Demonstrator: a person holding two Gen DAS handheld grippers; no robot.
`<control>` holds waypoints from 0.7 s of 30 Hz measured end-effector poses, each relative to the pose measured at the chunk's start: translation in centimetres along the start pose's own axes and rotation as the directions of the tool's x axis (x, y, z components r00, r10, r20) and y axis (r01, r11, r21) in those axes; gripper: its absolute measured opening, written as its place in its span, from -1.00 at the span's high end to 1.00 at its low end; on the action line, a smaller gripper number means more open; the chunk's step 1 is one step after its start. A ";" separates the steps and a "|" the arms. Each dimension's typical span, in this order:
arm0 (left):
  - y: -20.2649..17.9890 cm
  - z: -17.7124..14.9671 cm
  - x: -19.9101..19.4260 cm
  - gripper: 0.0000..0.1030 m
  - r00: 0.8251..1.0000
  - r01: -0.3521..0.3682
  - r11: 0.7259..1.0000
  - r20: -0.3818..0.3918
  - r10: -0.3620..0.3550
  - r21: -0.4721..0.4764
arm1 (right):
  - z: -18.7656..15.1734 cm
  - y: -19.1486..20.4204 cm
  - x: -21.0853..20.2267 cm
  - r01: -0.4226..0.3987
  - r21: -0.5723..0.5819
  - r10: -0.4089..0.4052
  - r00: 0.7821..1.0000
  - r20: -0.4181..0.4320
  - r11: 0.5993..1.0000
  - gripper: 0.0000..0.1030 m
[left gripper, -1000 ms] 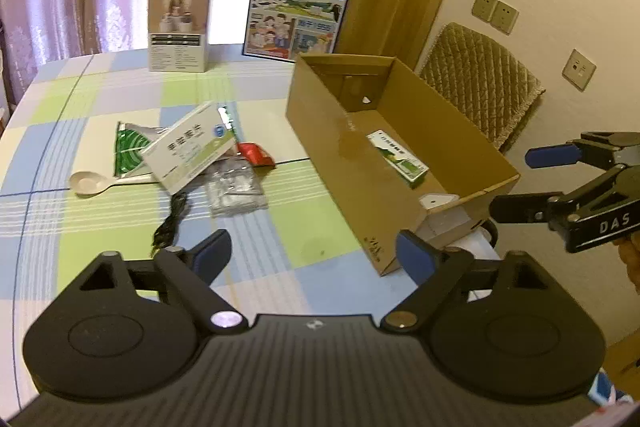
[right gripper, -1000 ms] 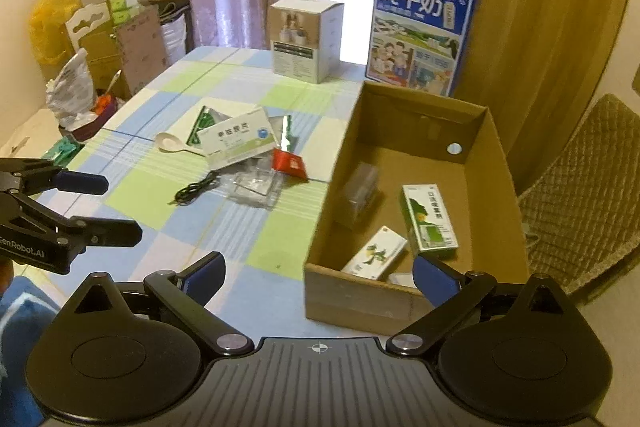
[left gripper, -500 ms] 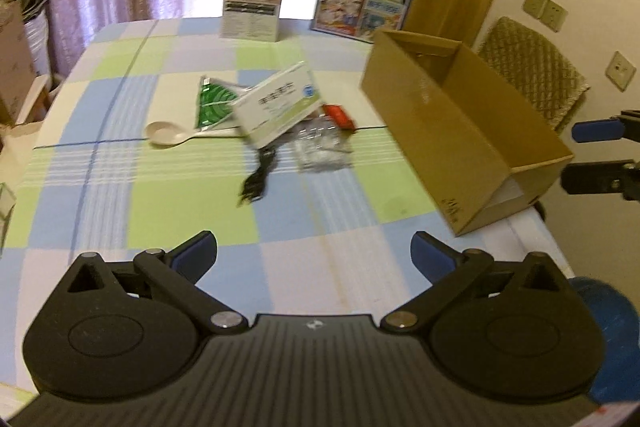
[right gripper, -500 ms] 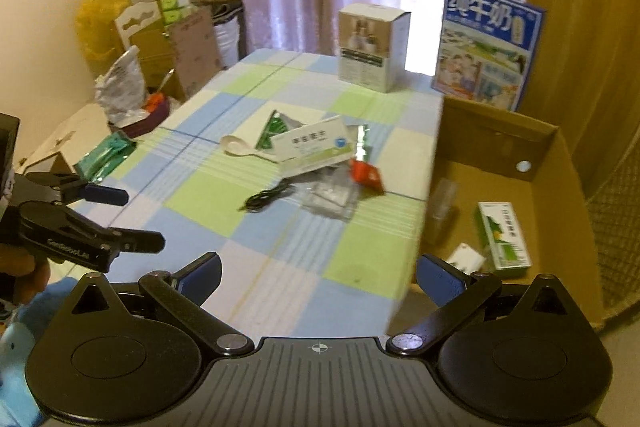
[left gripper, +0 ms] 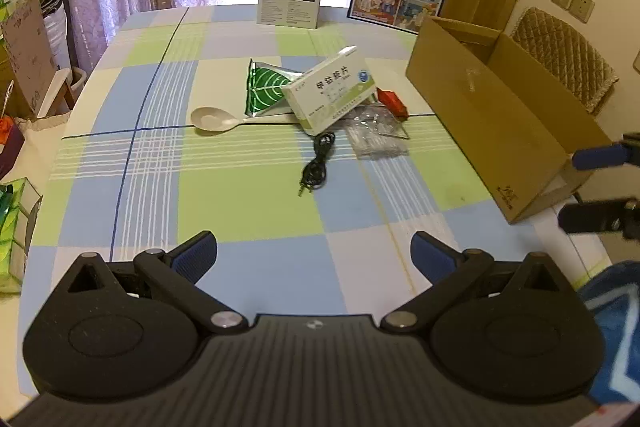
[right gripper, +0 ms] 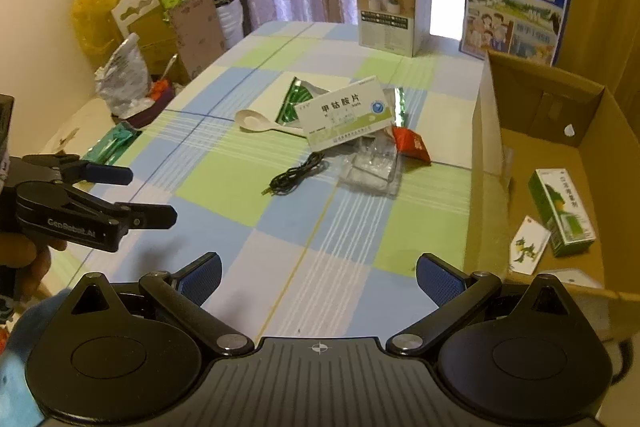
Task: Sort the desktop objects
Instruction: 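Withdraw both tools back over the table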
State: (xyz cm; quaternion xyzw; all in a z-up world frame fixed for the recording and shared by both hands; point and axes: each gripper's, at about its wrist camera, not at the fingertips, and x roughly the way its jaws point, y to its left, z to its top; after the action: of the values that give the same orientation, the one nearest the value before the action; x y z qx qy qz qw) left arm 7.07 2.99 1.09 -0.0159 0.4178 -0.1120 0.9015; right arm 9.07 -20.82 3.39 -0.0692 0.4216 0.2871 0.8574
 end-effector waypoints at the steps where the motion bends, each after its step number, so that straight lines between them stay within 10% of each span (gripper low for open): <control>1: 0.2 0.2 0.4 -0.97 1.000 -0.002 1.000 0.000 0.002 -0.001 | 0.0 -0.1 0.6 0.007 0.009 -0.007 1.000 0.003 1.000 -0.96; 21: 1.5 3.1 10.9 -0.41 1.000 -0.013 0.996 -0.025 0.015 0.087 | 2.1 -3.2 12.2 0.085 0.180 -0.101 0.992 0.079 0.980 -0.40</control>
State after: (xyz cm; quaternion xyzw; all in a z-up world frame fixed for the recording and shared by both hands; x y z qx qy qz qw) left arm 16.56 1.86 -5.24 0.0276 0.4243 -0.1239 0.8966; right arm 18.09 -17.38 -4.97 -0.0002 0.4033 0.2110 0.8904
